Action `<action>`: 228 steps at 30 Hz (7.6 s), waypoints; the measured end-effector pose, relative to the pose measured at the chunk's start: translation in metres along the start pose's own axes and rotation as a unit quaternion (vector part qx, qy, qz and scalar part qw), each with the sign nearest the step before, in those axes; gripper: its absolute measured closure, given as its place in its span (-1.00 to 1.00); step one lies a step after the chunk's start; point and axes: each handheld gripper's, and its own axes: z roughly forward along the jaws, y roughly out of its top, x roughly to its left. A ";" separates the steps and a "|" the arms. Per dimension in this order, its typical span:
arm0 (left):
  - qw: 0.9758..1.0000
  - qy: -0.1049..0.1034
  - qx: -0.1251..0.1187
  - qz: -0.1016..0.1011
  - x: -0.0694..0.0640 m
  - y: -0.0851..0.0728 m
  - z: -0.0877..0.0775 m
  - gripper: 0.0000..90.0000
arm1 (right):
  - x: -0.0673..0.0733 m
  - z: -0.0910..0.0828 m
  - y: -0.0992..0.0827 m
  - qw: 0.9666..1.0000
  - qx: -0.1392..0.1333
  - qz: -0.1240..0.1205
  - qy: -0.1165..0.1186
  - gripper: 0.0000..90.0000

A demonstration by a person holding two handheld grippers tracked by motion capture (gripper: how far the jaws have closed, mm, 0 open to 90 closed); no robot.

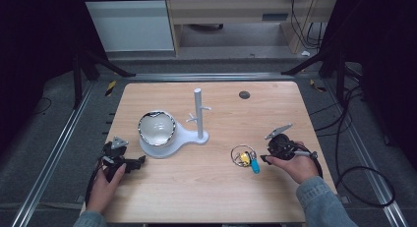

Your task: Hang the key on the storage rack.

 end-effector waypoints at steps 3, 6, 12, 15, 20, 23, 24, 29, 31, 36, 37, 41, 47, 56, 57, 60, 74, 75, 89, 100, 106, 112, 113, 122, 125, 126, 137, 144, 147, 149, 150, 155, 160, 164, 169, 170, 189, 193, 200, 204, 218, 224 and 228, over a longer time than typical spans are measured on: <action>1.000 0.000 0.000 0.000 0.000 0.000 0.000 -1.00 | 0.007 0.000 0.007 1.000 0.000 -0.013 0.010 0.54; 1.000 0.000 0.000 0.000 0.000 0.000 0.000 -1.00 | 0.010 0.000 0.010 1.000 0.001 -0.019 0.016 0.64; 1.000 0.000 0.000 0.000 0.000 0.000 0.000 -1.00 | 0.016 0.003 0.015 0.999 0.003 -0.033 0.034 0.82; 1.000 0.000 0.000 0.000 0.000 0.000 0.000 -1.00 | 0.026 0.006 0.023 0.997 0.012 -0.054 0.045 0.84; 1.000 0.000 0.000 0.000 0.000 0.000 0.000 -1.00 | 0.043 0.010 0.035 0.994 0.030 -0.095 0.052 0.83; 1.000 0.000 0.000 0.000 0.000 0.000 0.000 -1.00 | 0.052 0.013 0.042 0.990 0.051 -0.123 0.050 0.80; 1.000 0.000 0.000 0.000 0.000 0.000 0.000 -1.00 | 0.054 0.014 0.044 0.988 0.057 -0.133 0.050 0.80; 1.000 0.000 0.000 0.000 0.000 0.000 0.000 -1.00 | 0.064 0.023 0.053 0.979 0.088 -0.177 0.046 0.75; 1.000 0.000 0.000 0.000 0.000 0.000 0.000 -1.00 | 0.067 0.025 0.056 0.975 0.100 -0.192 0.042 0.72; 1.000 0.000 0.000 0.000 0.000 0.000 0.000 -1.00 | 0.070 0.028 0.063 0.965 0.130 -0.224 0.041 0.69; 1.000 0.000 0.000 0.000 0.000 0.000 0.000 -1.00 | 0.070 0.029 0.064 0.963 0.133 -0.230 0.040 0.69; 1.000 -0.001 0.000 0.000 0.000 0.000 0.000 -1.00 | 0.071 0.034 0.067 0.958 0.148 -0.244 0.041 0.67; 1.000 -0.001 0.000 0.001 0.000 0.000 0.000 -1.00 | 0.073 0.040 0.069 0.952 0.163 -0.255 0.041 0.65; 1.000 -0.001 0.000 0.001 0.000 0.000 0.000 -1.00 | 0.072 0.046 0.071 0.949 0.177 -0.257 0.046 0.71; 1.000 -0.001 0.000 0.001 0.000 0.000 0.000 -1.00 | 0.072 0.046 0.072 0.948 0.181 -0.258 0.047 0.71; 1.000 -0.001 0.000 0.001 0.000 0.000 0.000 -1.00 | 0.071 0.046 0.073 0.948 0.183 -0.256 0.050 0.82; 1.000 -0.002 0.000 0.002 0.000 0.000 0.000 -1.00 | 0.069 0.050 0.080 0.945 0.200 -0.251 0.067 0.97; 1.000 -0.002 0.000 0.002 0.000 0.000 0.000 -1.00 | 0.069 0.050 0.080 0.945 0.199 -0.250 0.070 0.97; 1.000 -0.002 0.000 0.002 0.000 0.000 0.000 -1.00 | 0.063 0.030 0.085 0.952 0.174 -0.240 0.081 0.97; 1.000 -0.002 0.000 0.002 0.000 0.000 0.000 -1.00 | 0.052 0.003 0.094 0.959 0.150 -0.230 0.068 0.97; 1.000 -0.002 0.000 0.002 0.000 0.000 0.000 -1.00 | 0.045 -0.014 0.099 0.965 0.140 -0.216 0.057 0.97; 1.000 -0.002 0.000 0.002 0.000 0.000 0.000 -1.00 | 0.038 -0.026 0.104 0.968 0.131 -0.209 0.050 0.97; 1.000 -0.002 0.000 0.002 0.000 0.000 0.000 -1.00 | 0.037 -0.028 0.104 0.968 0.131 -0.207 0.050 0.97; 1.000 -0.002 0.000 0.002 0.000 0.000 0.000 -1.00 | 0.035 -0.043 0.113 0.968 0.128 -0.210 0.041 0.97; 1.000 -0.002 -0.001 0.002 0.000 0.000 0.000 -1.00 | 0.035 -0.047 0.117 0.968 0.133 -0.211 0.039 0.97; 1.000 -0.002 0.000 0.003 0.000 0.000 0.000 -1.00 | 0.034 -0.049 0.118 0.967 0.135 -0.213 0.038 0.97; 1.000 -0.002 -0.001 0.003 0.001 0.000 0.000 -1.00 | 0.036 -0.071 0.139 0.963 0.142 -0.229 0.032 0.97; 1.000 -0.002 0.000 0.003 0.001 0.000 0.000 -1.00 | 0.040 -0.087 0.152 0.961 0.139 -0.236 0.029 0.97; 1.000 -0.002 0.000 0.003 0.001 0.000 0.000 -1.00 | 0.040 -0.093 0.157 0.962 0.135 -0.237 0.026 0.97; 1.000 -0.002 0.000 0.003 0.001 0.000 0.000 -1.00 | 0.039 -0.097 0.160 0.962 0.133 -0.237 0.024 0.97; 1.000 -0.002 0.000 0.003 0.001 0.000 0.000 -1.00 | 0.039 -0.099 0.161 0.963 0.132 -0.235 0.023 0.97; 1.000 -0.002 0.000 0.003 0.001 0.000 0.000 -1.00 | 0.037 -0.106 0.168 0.963 0.127 -0.238 0.017 0.97; 1.000 -0.002 0.000 0.003 0.001 0.000 0.000 -1.00 | 0.037 -0.111 0.173 0.964 0.123 -0.237 0.013 0.97; 1.000 -0.002 0.000 0.003 0.001 0.000 0.000 -1.00 | 0.037 -0.119 0.181 0.964 0.116 -0.239 0.011 0.97; 1.000 -0.002 0.000 0.003 0.001 0.000 0.000 -1.00 | 0.036 -0.126 0.187 0.965 0.110 -0.238 0.008 0.97; 1.000 -0.002 0.000 0.003 0.001 0.000 0.000 -1.00 | 0.036 -0.126 0.187 0.965 0.110 -0.238 0.008 0.97; 1.000 -0.002 0.000 0.003 0.001 0.000 0.000 -1.00 | 0.042 -0.125 0.207 0.963 0.111 -0.247 0.009 0.97; 1.000 -0.002 0.000 0.003 0.001 0.000 0.000 -1.00 | 0.043 -0.126 0.212 0.962 0.107 -0.249 0.009 0.97; 1.000 -0.002 0.000 0.003 0.001 0.000 0.000 -1.00 | 0.044 -0.128 0.221 0.963 0.103 -0.249 0.006 0.97; 1.000 -0.002 0.000 0.003 0.001 0.000 0.000 -1.00 | 0.045 -0.129 0.225 0.963 0.101 -0.250 0.007 0.97; 1.000 -0.002 0.000 0.003 0.001 0.000 0.000 -1.00 | 0.051 -0.131 0.241 0.964 0.097 -0.248 0.012 0.97; 1.000 -0.002 0.000 0.003 0.001 0.000 0.000 -1.00 | 0.058 -0.129 0.248 0.963 0.094 -0.253 0.016 0.97; 1.000 -0.002 0.000 0.003 0.001 0.000 0.000 -1.00 | 0.061 -0.127 0.252 0.961 0.094 -0.261 0.017 0.97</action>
